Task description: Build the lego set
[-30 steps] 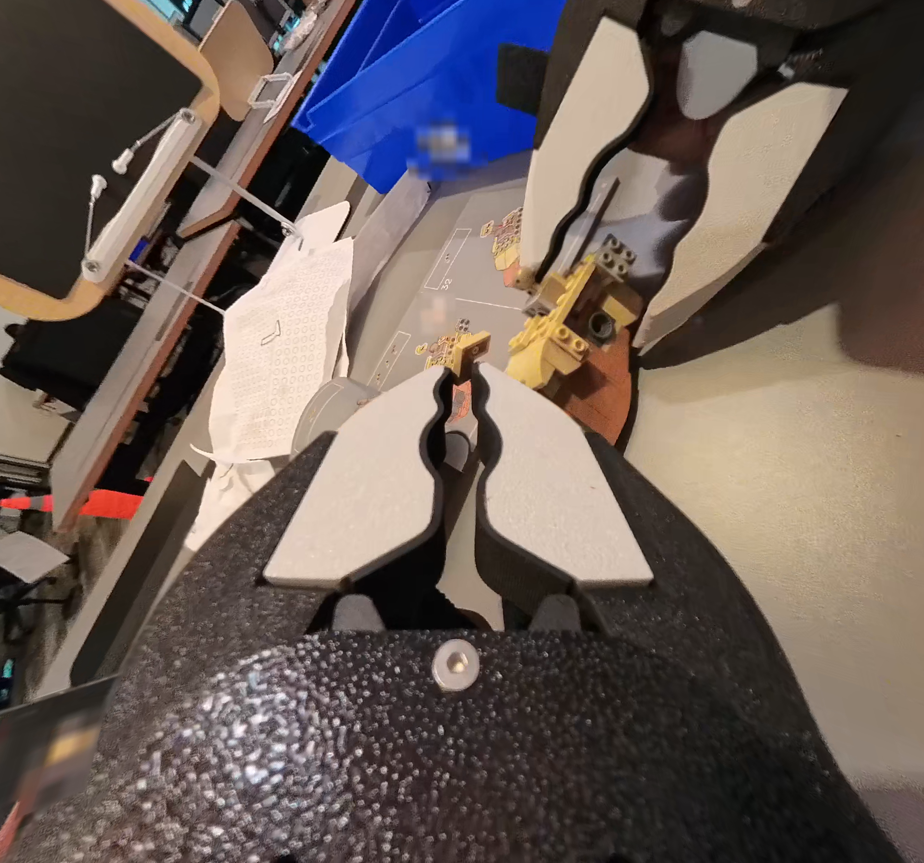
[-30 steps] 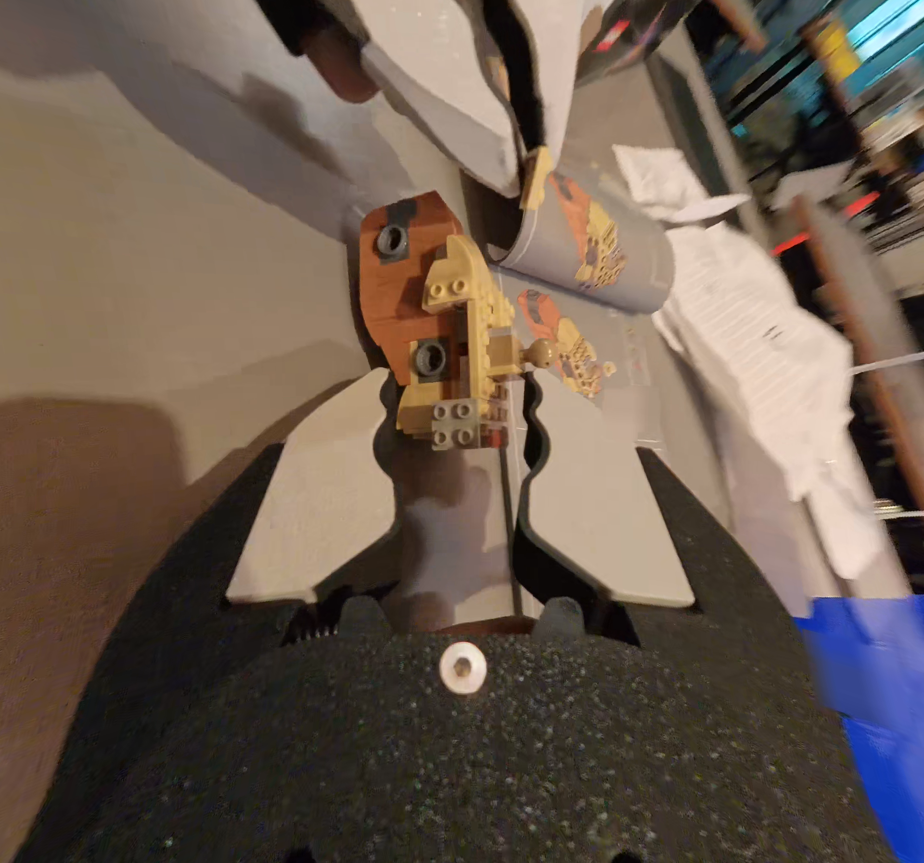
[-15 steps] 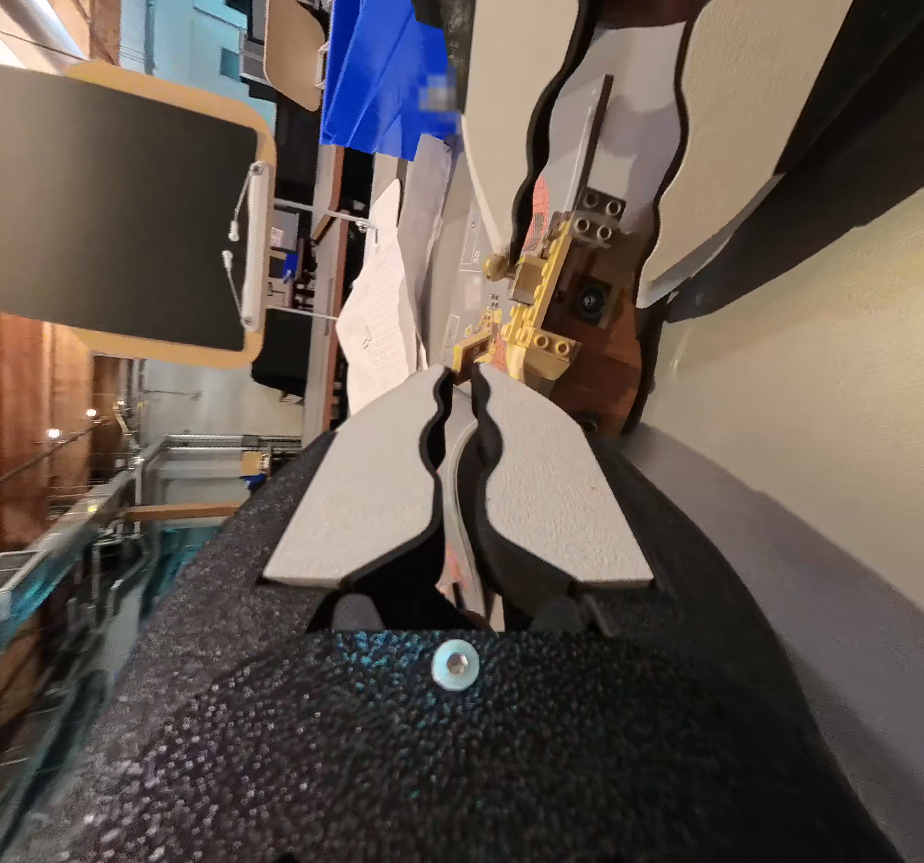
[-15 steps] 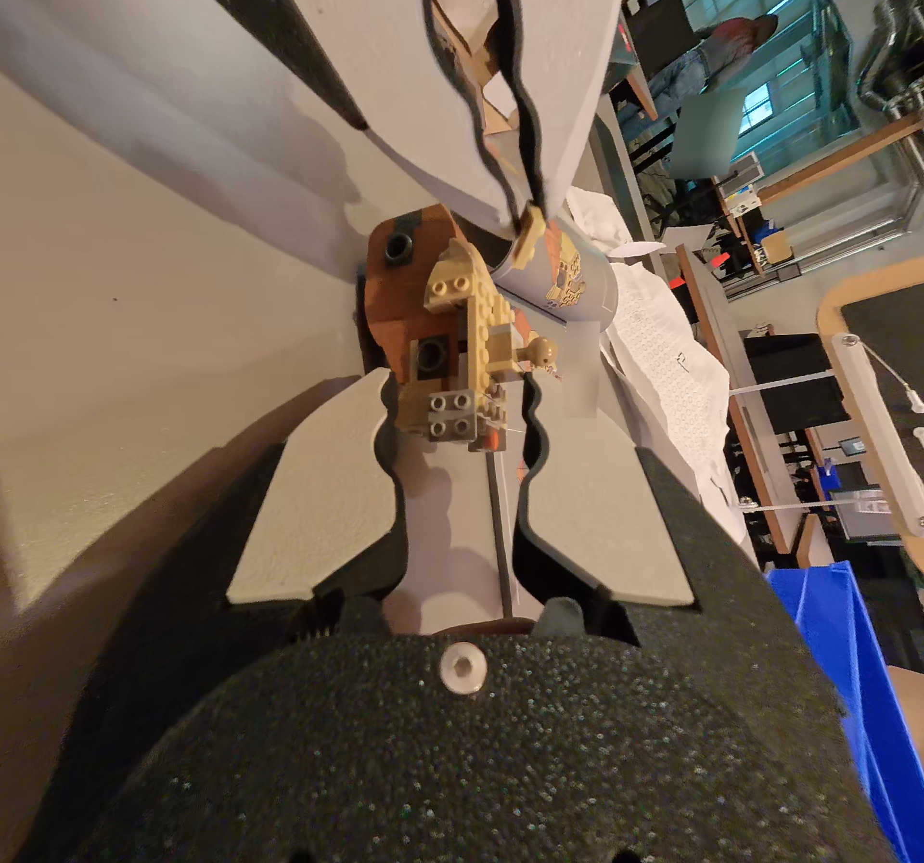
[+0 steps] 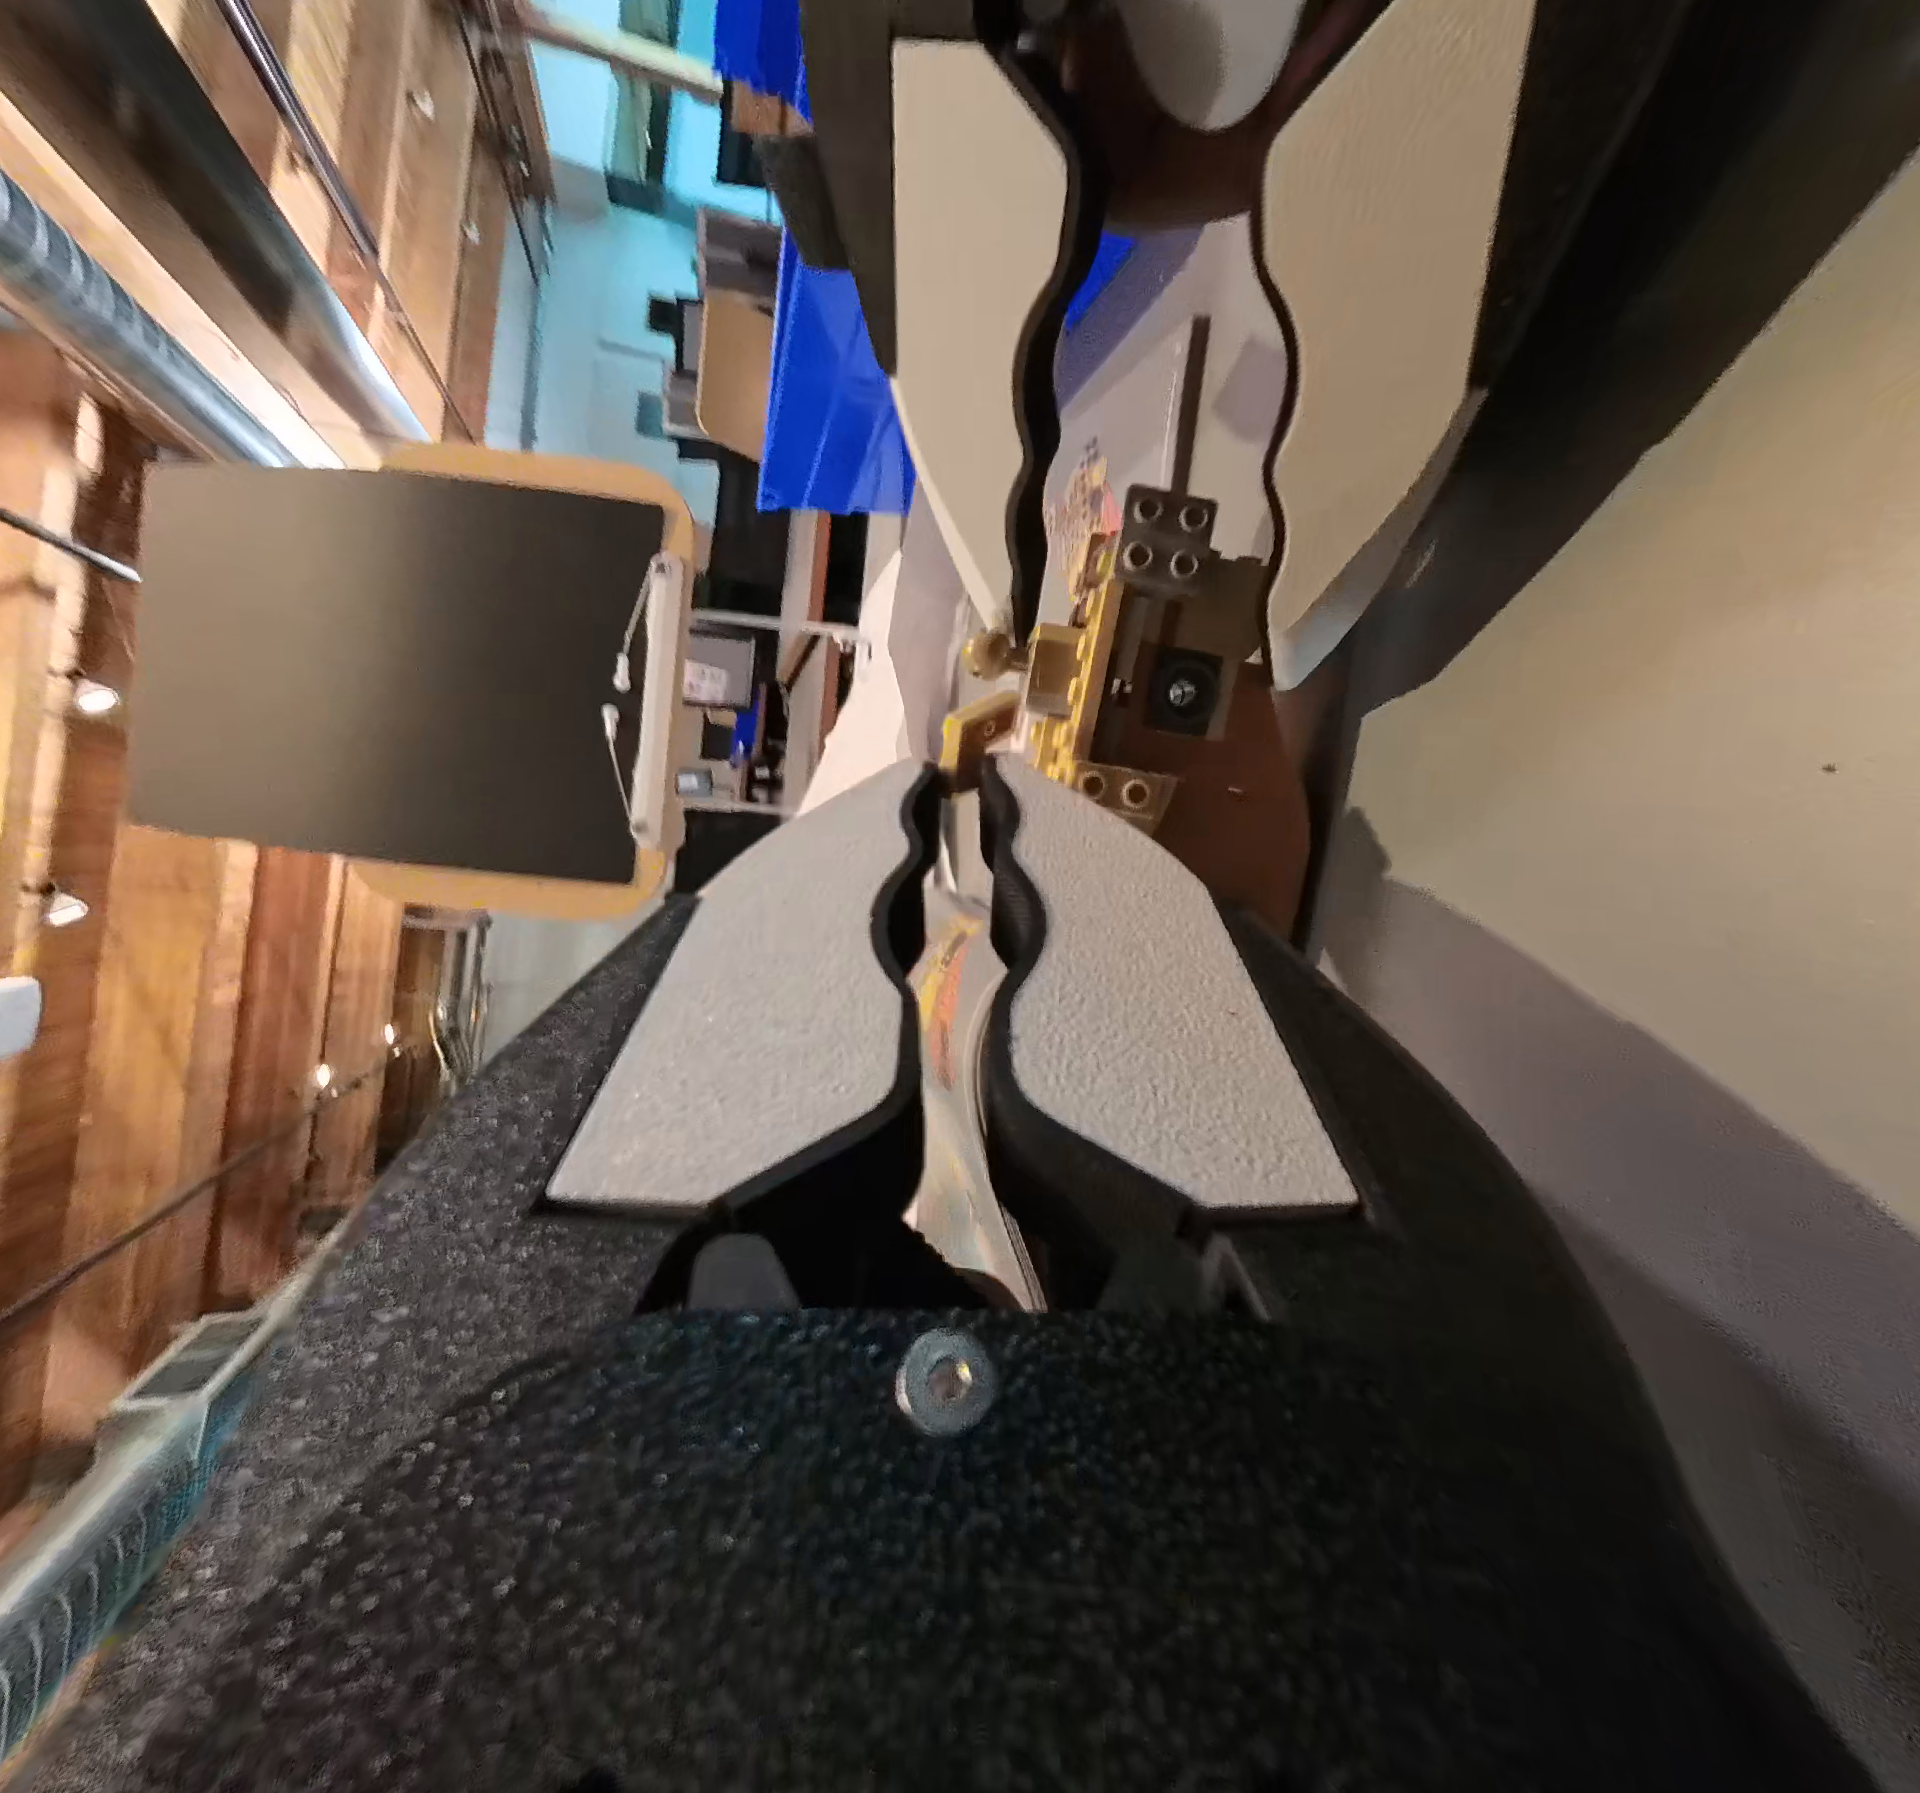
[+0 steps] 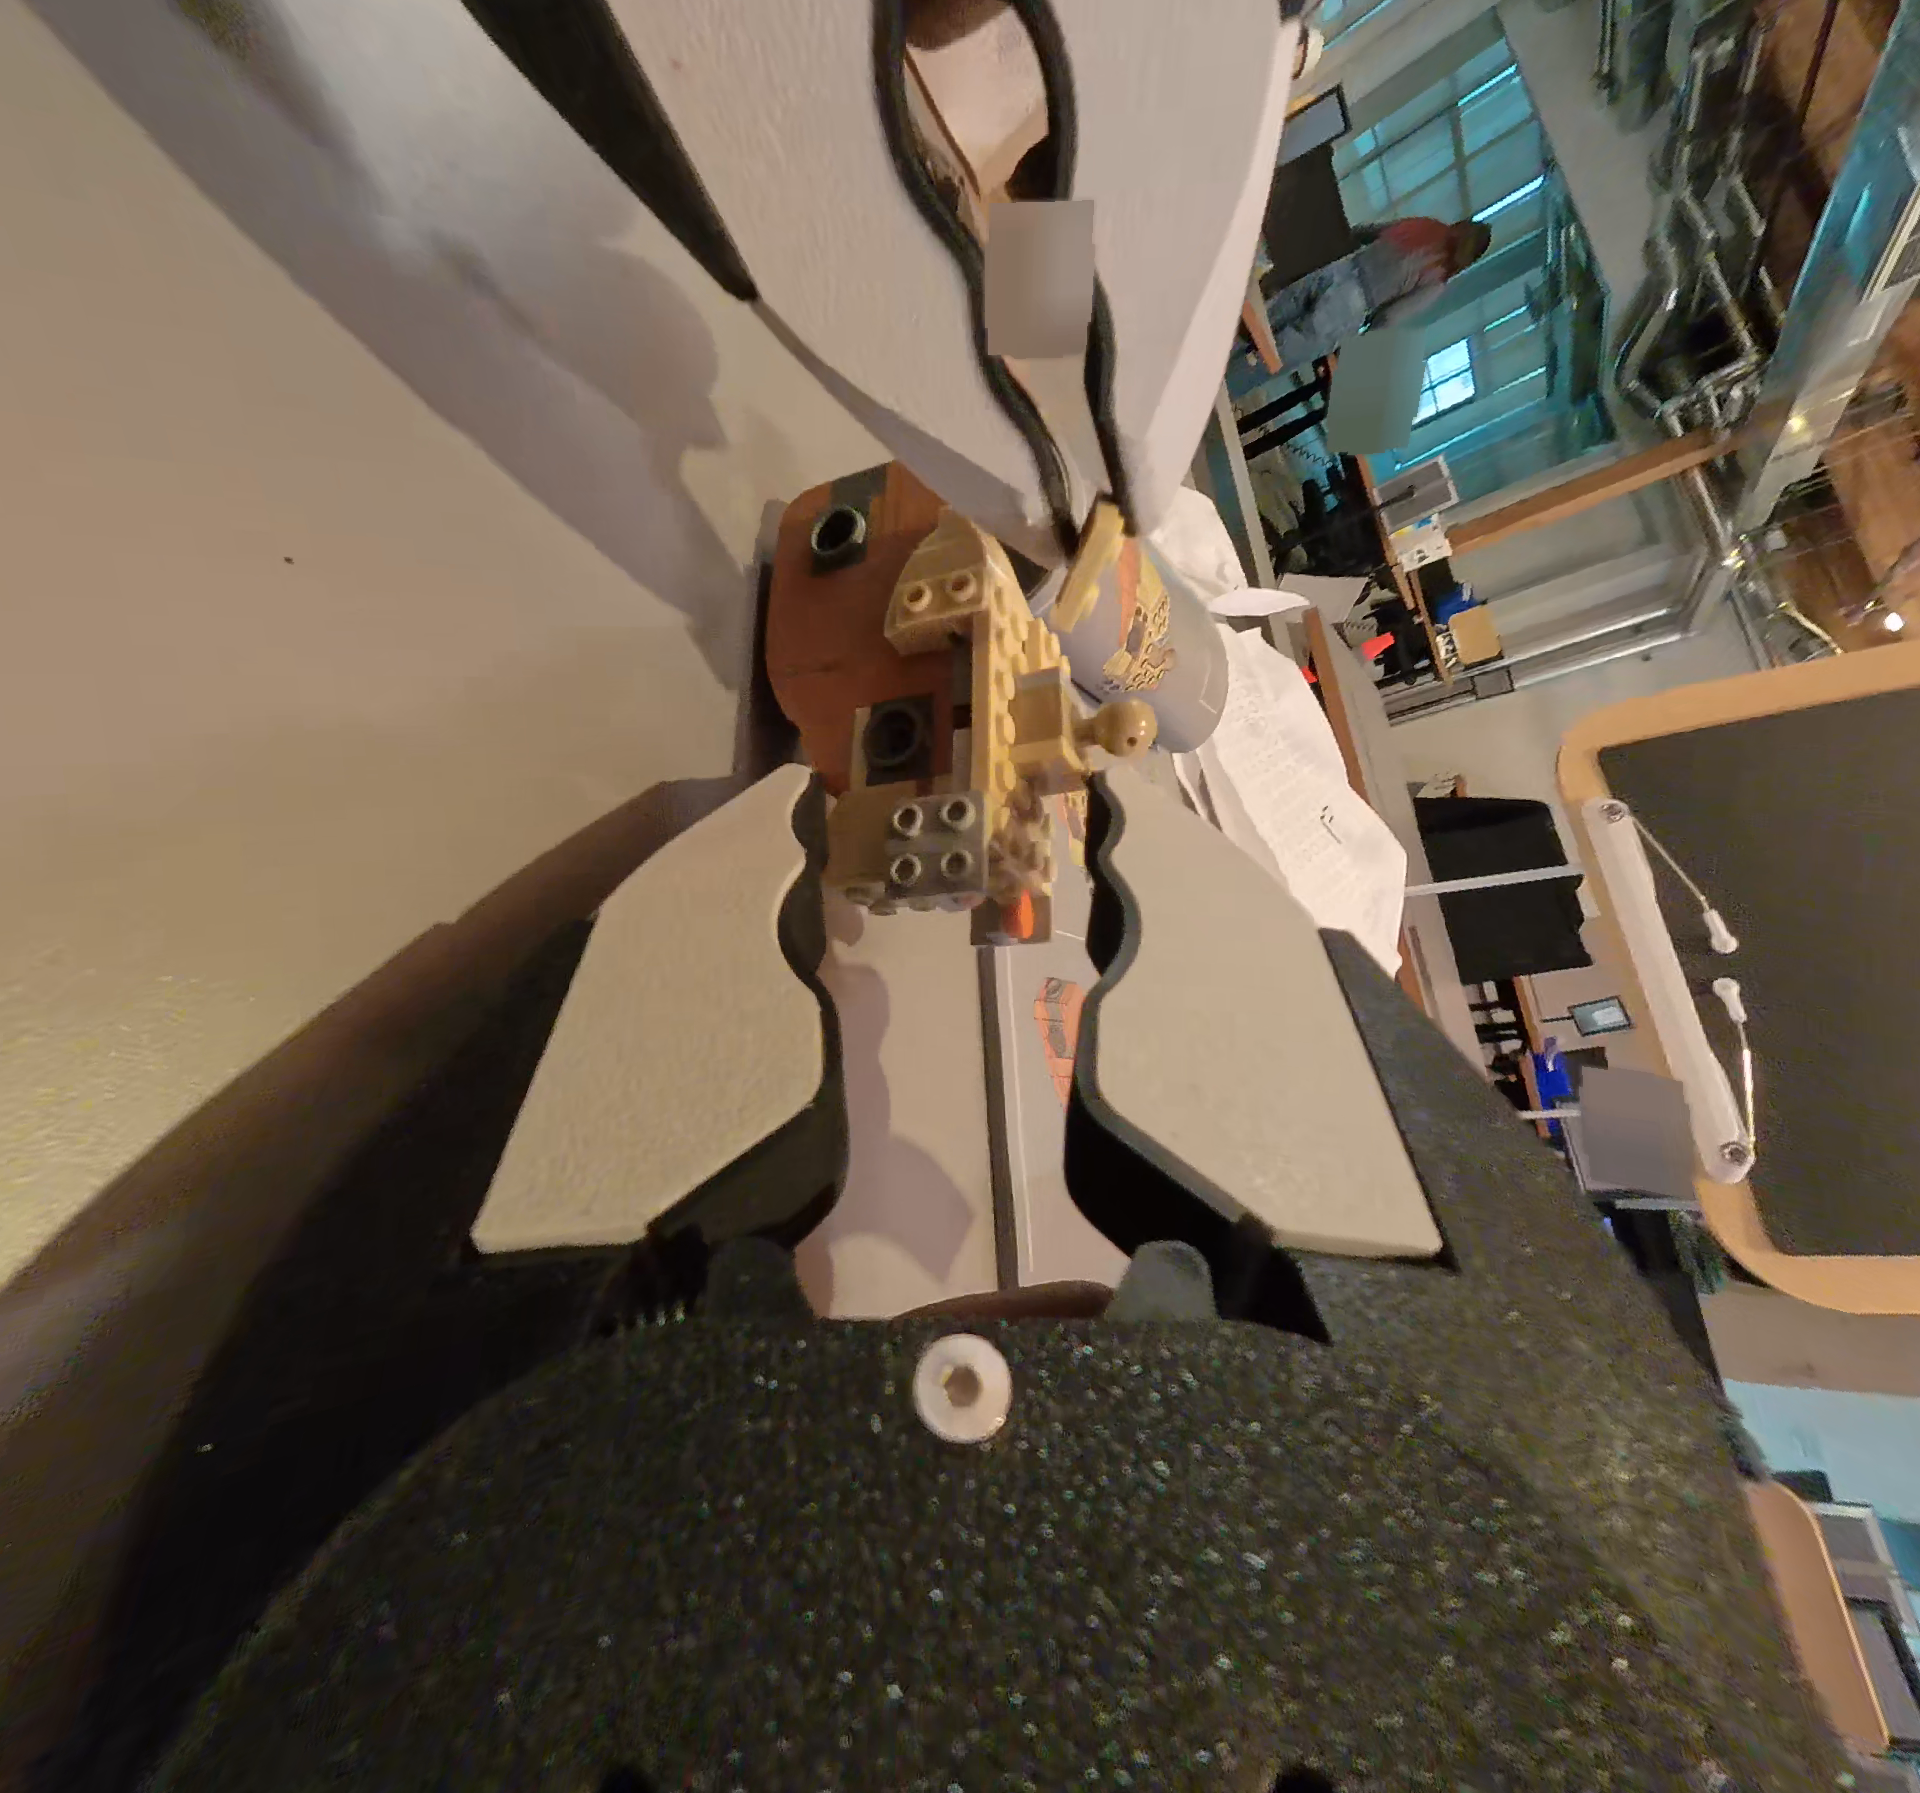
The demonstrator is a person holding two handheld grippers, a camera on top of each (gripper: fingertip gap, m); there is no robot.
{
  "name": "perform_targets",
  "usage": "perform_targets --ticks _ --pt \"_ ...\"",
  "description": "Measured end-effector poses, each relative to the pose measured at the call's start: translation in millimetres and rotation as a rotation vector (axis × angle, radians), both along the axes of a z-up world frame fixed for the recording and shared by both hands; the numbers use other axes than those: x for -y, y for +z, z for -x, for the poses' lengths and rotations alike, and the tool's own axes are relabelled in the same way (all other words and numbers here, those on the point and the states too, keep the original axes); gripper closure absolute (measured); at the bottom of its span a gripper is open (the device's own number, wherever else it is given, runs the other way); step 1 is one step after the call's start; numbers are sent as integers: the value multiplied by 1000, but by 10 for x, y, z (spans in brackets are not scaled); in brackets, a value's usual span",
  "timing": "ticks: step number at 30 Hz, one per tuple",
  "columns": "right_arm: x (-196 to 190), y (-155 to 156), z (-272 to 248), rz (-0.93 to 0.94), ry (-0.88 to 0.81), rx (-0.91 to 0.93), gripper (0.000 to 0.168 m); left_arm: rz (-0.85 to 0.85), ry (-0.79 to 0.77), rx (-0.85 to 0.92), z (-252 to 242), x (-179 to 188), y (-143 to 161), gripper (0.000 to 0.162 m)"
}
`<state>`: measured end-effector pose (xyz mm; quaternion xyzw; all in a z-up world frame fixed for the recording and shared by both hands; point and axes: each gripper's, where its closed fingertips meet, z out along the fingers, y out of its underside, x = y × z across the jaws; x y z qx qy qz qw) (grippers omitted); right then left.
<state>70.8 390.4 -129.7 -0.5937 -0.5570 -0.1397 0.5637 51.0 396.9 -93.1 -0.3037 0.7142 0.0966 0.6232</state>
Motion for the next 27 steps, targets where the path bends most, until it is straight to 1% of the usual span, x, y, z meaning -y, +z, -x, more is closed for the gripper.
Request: perform_targets --ticks 4,13,16,18,20,23,27 --pt "8 7 2 -10 24 -3 121 -4 -129 40 0 108 9 155" --pt "70 21 20 -73 82 35 122 51 -170 71 61 6 12 155" --pt "92 27 20 -83 95 42 122 31 -140 56 49 -16 9 155" --pt "99 25 10 -84 93 46 123 -6 -103 26 39 -22 0 155" --pt "112 35 6 -86 97 41 127 -45 -49 -16 37 -36 -17 155" --pt "119 20 -5 -75 93 41 128 -108 12 -50 36 -21 -4 155" --pt "117 19 -6 -72 90 43 128 -88 21 -31 22 48 11 155"
